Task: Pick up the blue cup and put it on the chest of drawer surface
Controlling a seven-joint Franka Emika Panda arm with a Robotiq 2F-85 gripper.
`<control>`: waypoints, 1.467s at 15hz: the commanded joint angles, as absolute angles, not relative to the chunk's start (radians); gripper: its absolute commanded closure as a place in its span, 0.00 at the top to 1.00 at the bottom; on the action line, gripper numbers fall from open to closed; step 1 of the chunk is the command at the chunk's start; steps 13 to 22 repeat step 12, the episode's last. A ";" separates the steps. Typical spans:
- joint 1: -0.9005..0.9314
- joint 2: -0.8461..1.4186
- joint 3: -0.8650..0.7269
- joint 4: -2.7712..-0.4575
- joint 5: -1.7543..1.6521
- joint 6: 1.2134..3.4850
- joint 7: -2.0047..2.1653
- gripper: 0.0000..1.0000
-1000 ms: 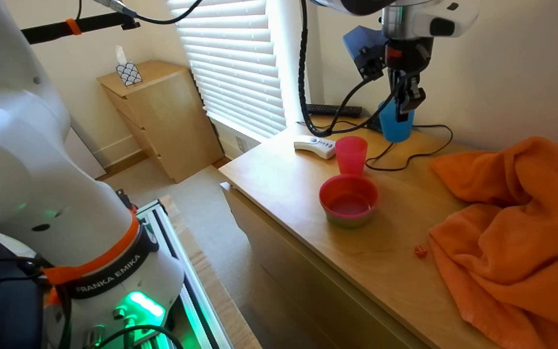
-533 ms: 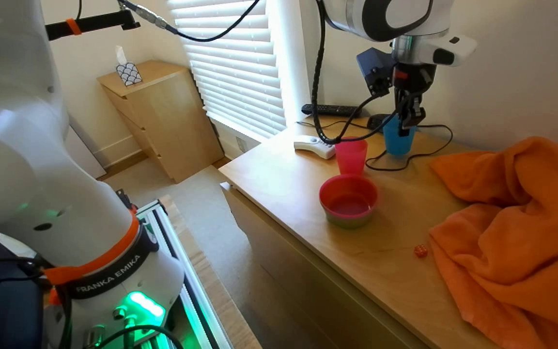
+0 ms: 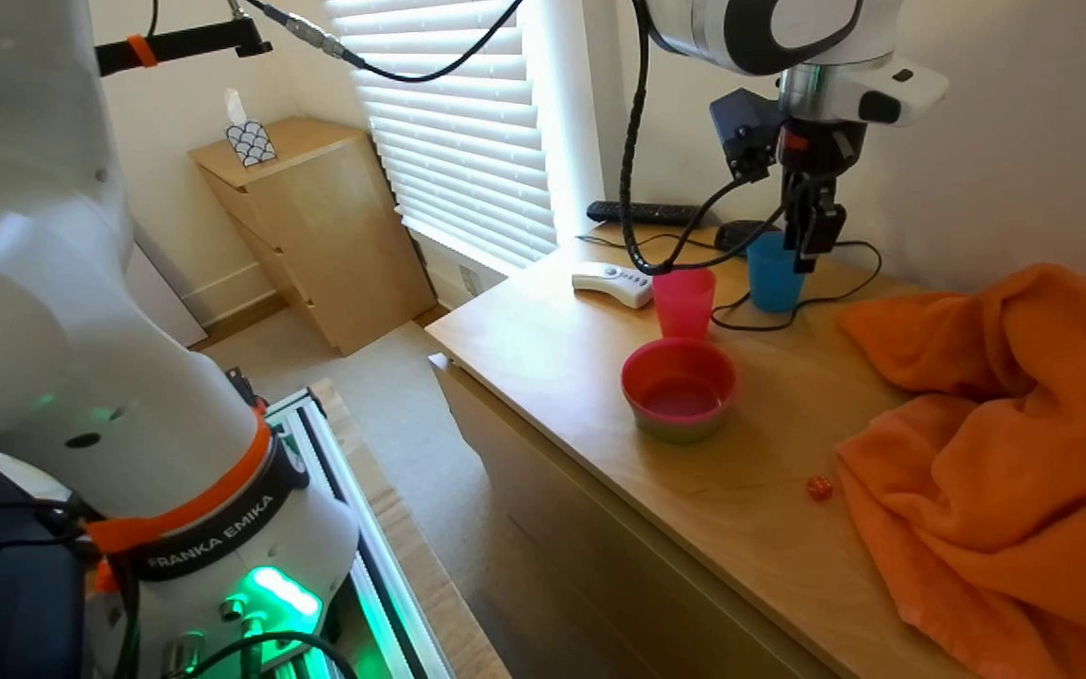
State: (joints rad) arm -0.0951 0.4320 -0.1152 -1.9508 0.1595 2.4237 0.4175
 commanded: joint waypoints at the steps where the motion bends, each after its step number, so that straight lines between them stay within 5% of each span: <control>1: -0.101 0.317 -0.116 -2.021 0.184 2.392 0.370 0.81; 4: -0.099 0.200 -0.113 -2.094 0.116 2.345 0.230 0.99; 10: -0.108 -0.137 -0.110 -2.379 0.105 2.279 -0.103 1.00; 11: -0.102 0.006 -0.110 -2.247 0.118 2.291 -0.014 1.00; 22: -0.101 -0.044 -0.112 -2.291 0.118 2.285 -0.053 1.00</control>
